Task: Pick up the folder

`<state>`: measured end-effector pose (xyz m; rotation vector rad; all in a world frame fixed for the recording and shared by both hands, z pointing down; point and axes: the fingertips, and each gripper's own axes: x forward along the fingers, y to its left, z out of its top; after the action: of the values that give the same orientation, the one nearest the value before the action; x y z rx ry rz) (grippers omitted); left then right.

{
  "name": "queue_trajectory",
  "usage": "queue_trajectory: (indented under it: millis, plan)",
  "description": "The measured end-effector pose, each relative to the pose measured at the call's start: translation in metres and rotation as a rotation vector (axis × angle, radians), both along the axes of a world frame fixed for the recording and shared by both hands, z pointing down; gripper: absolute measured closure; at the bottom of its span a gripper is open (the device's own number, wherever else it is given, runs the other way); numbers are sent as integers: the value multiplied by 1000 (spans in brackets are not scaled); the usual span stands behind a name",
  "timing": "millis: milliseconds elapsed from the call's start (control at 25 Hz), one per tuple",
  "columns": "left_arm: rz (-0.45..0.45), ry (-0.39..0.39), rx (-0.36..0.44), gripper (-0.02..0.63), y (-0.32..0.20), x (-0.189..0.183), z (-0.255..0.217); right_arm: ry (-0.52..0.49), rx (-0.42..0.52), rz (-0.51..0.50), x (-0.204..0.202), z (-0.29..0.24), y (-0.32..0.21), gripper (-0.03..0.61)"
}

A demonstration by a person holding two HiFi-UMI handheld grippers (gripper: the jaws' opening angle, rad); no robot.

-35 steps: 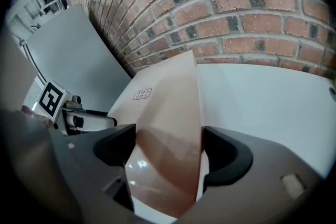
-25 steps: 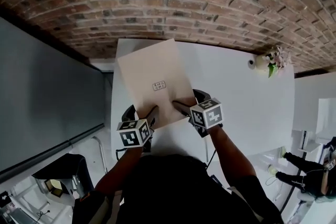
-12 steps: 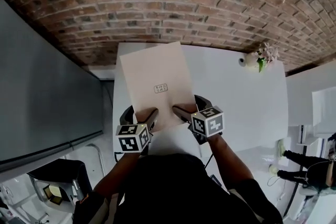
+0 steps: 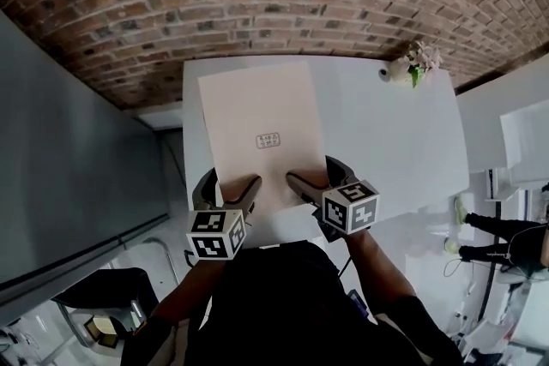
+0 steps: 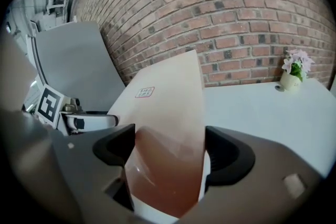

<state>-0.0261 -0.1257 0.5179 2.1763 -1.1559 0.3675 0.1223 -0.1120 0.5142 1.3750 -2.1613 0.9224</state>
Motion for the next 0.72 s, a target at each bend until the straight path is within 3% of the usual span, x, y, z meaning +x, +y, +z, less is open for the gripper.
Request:
queue_trajectory:
  millis: [320,720]
  plan:
    - [37,8,72,190,26,12,-24,-8,72,71,11,-22,37,163]
    - [65,12,240,189,58,71,-92,-31,226,128,70,-83,78,163]
